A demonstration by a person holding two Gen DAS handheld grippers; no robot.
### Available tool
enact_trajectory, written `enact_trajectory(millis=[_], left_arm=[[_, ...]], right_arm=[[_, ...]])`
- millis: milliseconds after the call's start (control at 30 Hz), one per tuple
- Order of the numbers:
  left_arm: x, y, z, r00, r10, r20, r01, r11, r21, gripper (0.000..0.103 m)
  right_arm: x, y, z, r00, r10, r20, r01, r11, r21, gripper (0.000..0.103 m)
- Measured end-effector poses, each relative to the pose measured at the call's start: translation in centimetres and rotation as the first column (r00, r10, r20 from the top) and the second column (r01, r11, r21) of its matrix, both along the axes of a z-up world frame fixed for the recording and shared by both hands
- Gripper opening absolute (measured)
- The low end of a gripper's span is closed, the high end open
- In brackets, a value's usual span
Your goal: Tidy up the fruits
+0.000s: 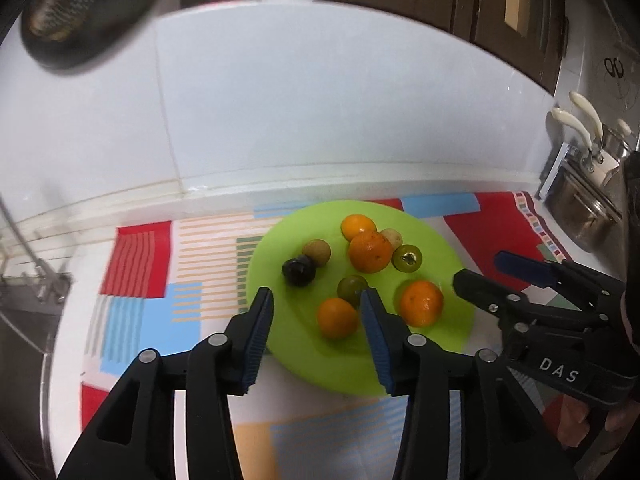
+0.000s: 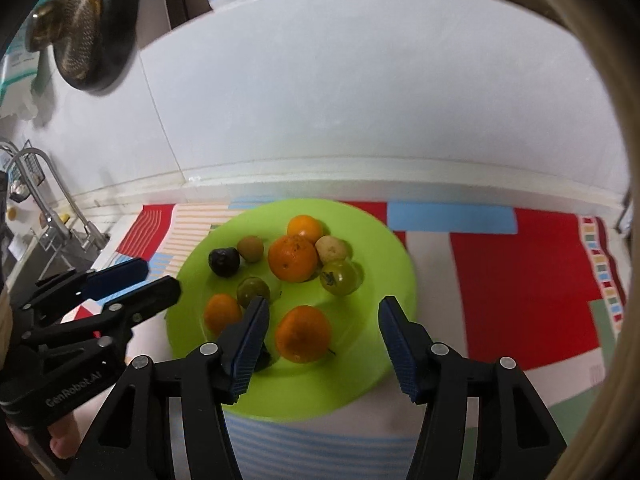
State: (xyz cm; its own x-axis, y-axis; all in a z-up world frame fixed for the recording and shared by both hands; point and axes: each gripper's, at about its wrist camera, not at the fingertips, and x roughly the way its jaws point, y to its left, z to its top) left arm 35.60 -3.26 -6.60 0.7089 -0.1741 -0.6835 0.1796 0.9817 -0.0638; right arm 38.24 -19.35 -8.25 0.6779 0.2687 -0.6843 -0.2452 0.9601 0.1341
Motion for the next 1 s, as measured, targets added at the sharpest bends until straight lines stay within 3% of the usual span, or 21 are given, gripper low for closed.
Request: enact_trajectory(millis=[333,400,667,767,1000], left_arm=[[-7.0,0.7,3.8,0.993,0.08,0.083,-0.08,0.997,-0.008,0.064],[-8.3,0.7,4.3,0.991,0.086,0.104,-0.087,0.996,0.006,0.066],[-13.9,1.1,6.0,0.98,0.084,0.179,-0.091,0.995,0.028,0.077],[-16.3,1.4,6.7,0.976,0.074,0.204,-0.083,0.996,0.036,0.08],[-21.0,2.5,8.1,0.966,0.069,0.251,-0.081,0.996,0.041,0.088]], right_arm=[[-6.9,-1.2,4.1,0.994,-0.012,0.111,0.012,1.0,0.006,0.058],[-8.3,-1.4,4.8,0.993,-0.012,0.12,0.011,1.0,0.015,0.063],[-13.9,-1.9,6.1,0.983,-0.052,0.176,0.05,0.999,0.012,0.067],[-16.2,-2.0,6.8,0.977,-0.078,0.198,0.078,0.997,0.01,0.075],[-21.8,-1.7,8.2,0.963,-0.127,0.239,0.127,0.992,0.017,0.076]])
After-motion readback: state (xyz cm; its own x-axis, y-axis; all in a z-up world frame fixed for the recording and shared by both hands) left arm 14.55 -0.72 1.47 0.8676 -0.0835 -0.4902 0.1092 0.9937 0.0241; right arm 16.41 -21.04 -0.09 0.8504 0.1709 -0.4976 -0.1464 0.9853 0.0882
